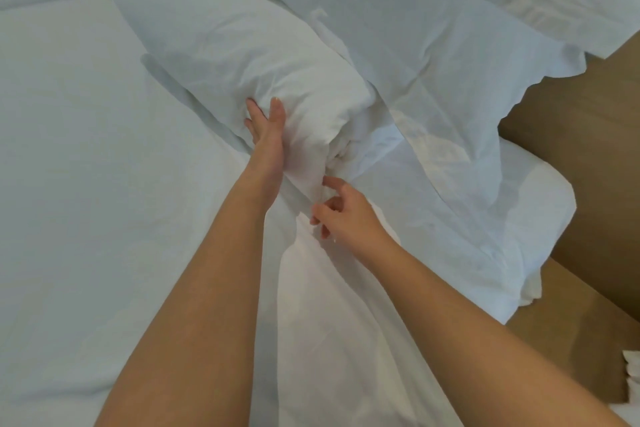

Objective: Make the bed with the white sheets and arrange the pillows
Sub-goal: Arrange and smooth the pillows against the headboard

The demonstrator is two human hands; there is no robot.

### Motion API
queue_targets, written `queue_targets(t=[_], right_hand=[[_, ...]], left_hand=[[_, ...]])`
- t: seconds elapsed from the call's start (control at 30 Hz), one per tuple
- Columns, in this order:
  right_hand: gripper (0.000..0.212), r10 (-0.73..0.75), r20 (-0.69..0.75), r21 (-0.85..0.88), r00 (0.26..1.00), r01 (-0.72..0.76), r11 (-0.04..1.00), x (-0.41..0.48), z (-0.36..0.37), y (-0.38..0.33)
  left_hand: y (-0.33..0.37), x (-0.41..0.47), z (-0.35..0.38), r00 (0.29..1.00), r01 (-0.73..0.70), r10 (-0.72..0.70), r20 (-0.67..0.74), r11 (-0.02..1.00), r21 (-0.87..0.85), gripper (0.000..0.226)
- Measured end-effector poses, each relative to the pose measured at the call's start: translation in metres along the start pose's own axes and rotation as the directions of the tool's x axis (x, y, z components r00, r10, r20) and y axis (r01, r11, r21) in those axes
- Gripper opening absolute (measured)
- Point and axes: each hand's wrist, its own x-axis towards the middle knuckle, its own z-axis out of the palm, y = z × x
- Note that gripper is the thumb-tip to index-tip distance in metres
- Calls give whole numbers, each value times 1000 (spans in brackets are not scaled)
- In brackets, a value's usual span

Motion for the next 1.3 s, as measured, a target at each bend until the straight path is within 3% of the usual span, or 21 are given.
queue_targets(t=[0.07, 0.3, 0.4, 0.47, 0.5, 0.6, 0.73, 0.9, 0.97, 1.03, 1.1, 1.13, 1.23, 1.3], right_hand=[[51, 67, 76, -41, 995, -64, 997, 10, 7, 3], [53, 184, 145, -9, 972, -185, 983, 9, 7, 18], [38, 158, 22, 102, 987, -160, 982, 1, 3, 28], [43, 120, -62, 202, 991, -105, 974, 6, -1, 27], [50, 101, -38, 207, 994, -91, 974, 10, -1, 24], [53, 50, 184, 25, 982, -55, 998, 25, 6, 12], [32, 129, 265, -103, 956, -105, 989, 37, 8, 1], [72, 224, 313, -195, 923, -168, 966, 3, -7, 25], [62, 197, 247, -123, 949, -172, 977, -3, -13, 28], [41, 118, 15, 104, 993, -119, 987, -3, -19, 23], [31, -10, -240, 278, 971, 79, 957, 1, -25, 6], [32, -58, -292, 357, 955, 165, 919, 3, -27, -5], [24, -38, -214, 529, 976, 149, 835, 7, -34, -42], [17, 16, -184, 438, 983, 67, 897, 9, -39, -54]], left_hand=[[-2, 0, -2, 1000, -14, 14, 26, 1000, -26, 126], [-8, 3, -2, 999, -30, 30, 45, 999, -21, 125], [-9, 9, -4, 998, -39, 41, 54, 999, -33, 130], [-10, 12, -3, 997, -49, 52, 57, 997, -52, 129], [-10, 14, -3, 997, -53, 56, 52, 997, -56, 127], [-14, 19, -3, 996, -76, 79, 47, 995, -71, 118], [-18, 23, -5, 994, -87, 91, 55, 993, -79, 119], [-19, 21, -1, 997, -75, 75, 14, 997, -18, 129], [-14, 20, 10, 988, -107, 114, -108, 992, 71, 113], [-12, 16, 20, 960, -134, 167, -225, 979, 155, 82], [-17, 11, 23, 917, -183, 238, -319, 964, 193, 66], [-21, 8, 24, 895, -212, 275, -351, 955, 208, 62], [-29, 0, 30, 870, -259, 331, -366, 937, 233, 60], [-30, 0, 32, 872, -267, 343, -351, 932, 246, 61]])
